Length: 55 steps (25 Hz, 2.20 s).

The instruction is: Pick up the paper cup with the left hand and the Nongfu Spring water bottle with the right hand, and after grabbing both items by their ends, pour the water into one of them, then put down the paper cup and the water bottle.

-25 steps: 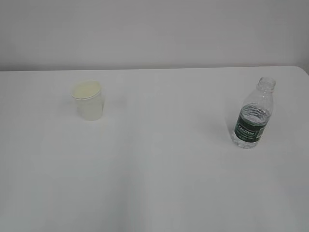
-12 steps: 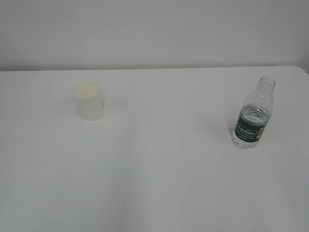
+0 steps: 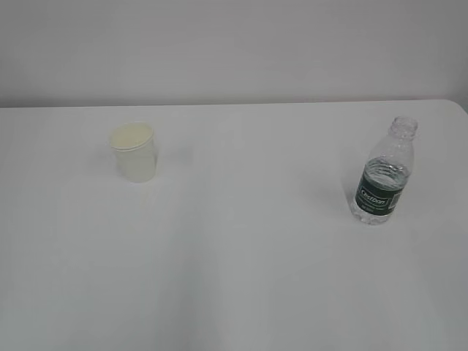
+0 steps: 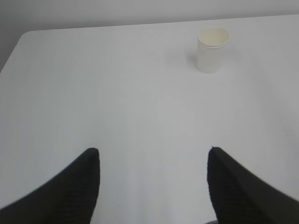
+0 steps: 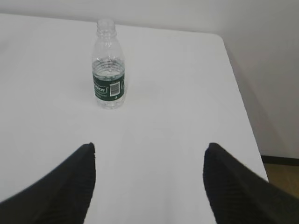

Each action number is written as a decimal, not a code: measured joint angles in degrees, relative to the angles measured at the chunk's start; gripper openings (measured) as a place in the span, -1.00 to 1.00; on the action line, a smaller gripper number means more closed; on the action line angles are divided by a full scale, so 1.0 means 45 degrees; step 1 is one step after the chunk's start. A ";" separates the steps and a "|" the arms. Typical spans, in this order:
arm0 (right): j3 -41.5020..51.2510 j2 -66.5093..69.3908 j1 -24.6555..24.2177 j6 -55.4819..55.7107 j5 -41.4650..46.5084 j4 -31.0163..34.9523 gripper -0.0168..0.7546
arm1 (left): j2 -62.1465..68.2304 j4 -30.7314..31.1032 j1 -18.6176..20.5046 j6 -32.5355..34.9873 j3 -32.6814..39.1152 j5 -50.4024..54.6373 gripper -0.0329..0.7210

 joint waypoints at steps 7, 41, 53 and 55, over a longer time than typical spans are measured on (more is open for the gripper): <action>0.0000 0.0000 0.0000 -0.0030 -0.1239 0.0073 0.47 | 0.0189 0.0000 0.0000 0.0000 0.0000 -0.0024 0.45; 0.0451 0.3032 0.0000 -0.0182 -0.5967 0.0279 0.47 | 0.4307 -0.0156 0.0000 0.0000 0.0000 -0.5300 0.45; 0.0451 0.4455 0.0000 -0.0932 -0.6532 0.0309 0.47 | 0.5508 -0.0156 0.0000 0.0000 0.0000 -0.6103 0.45; 0.0451 0.4607 0.0000 -0.0950 -0.6635 0.0309 0.47 | 0.5642 -0.0156 0.0000 0.0000 0.0000 -0.6305 0.45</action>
